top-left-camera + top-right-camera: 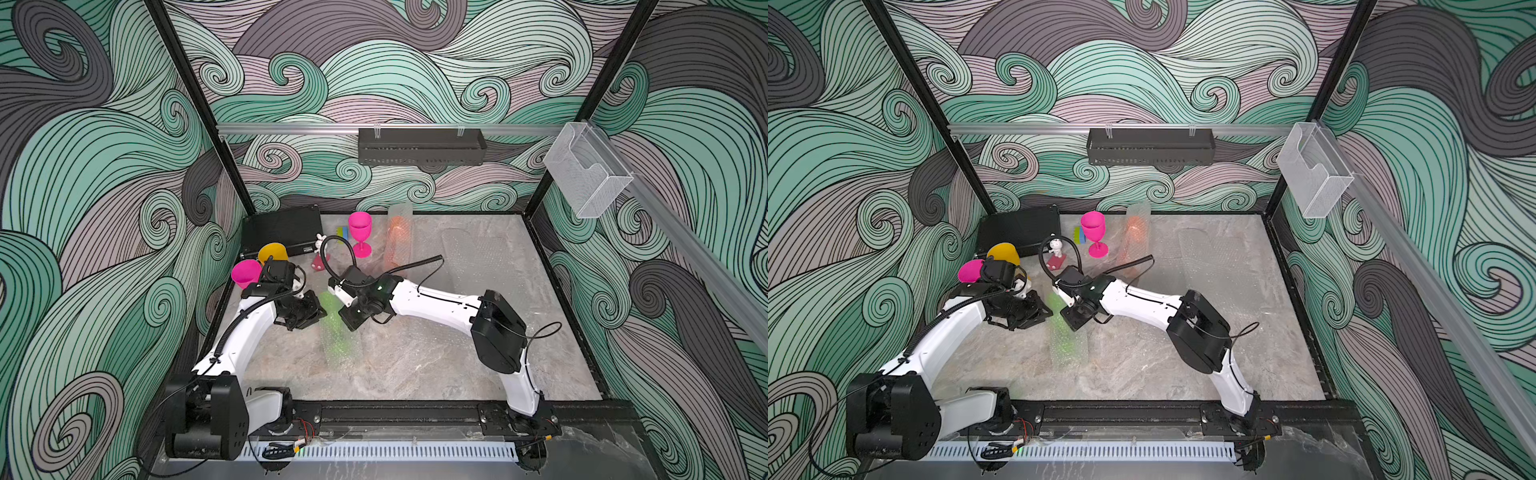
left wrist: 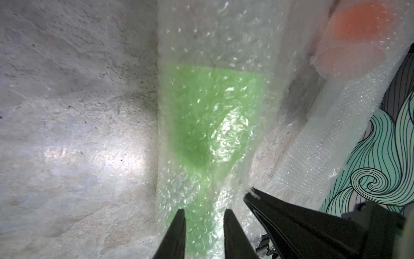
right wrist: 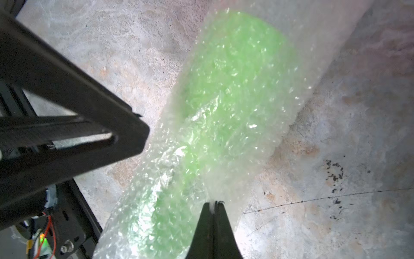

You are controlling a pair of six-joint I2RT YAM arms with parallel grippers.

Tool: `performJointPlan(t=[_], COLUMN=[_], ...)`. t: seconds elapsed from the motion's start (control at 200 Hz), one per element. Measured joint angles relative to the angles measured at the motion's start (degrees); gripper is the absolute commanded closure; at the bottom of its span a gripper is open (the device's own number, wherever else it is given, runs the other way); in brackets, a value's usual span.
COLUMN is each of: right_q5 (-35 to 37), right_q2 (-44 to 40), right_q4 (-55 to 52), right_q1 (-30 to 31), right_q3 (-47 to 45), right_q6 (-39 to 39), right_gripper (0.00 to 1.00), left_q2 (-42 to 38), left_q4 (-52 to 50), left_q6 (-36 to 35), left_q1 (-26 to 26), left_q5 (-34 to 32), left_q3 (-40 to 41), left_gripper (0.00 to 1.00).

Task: Unpack wine glasses from bubble wrap
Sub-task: Move the bubble wrap to the center of the board.

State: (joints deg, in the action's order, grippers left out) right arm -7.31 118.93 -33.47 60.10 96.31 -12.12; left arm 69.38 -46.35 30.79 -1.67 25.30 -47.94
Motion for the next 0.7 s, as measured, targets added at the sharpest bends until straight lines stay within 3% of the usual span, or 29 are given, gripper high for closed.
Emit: performJointPlan(t=[0.305, 0.701], right_q5=[0.9, 3.9], right_q2=[-5.0, -14.3], right_q4=[2.0, 4.3], right_q1=[-2.0, -4.1], right_q3=[-7.9, -17.8], right_q6=[-1.9, -5.5], right_gripper=[1.00, 1.00], left_q2=[0.0, 0.0], left_q4=[2.7, 7.2], left_q6=[0.2, 1.1], left_q1=[0.0, -2.0], left_q5=[4.5, 9.9], left_q3=[0.1, 0.2], left_gripper=[0.69, 0.60])
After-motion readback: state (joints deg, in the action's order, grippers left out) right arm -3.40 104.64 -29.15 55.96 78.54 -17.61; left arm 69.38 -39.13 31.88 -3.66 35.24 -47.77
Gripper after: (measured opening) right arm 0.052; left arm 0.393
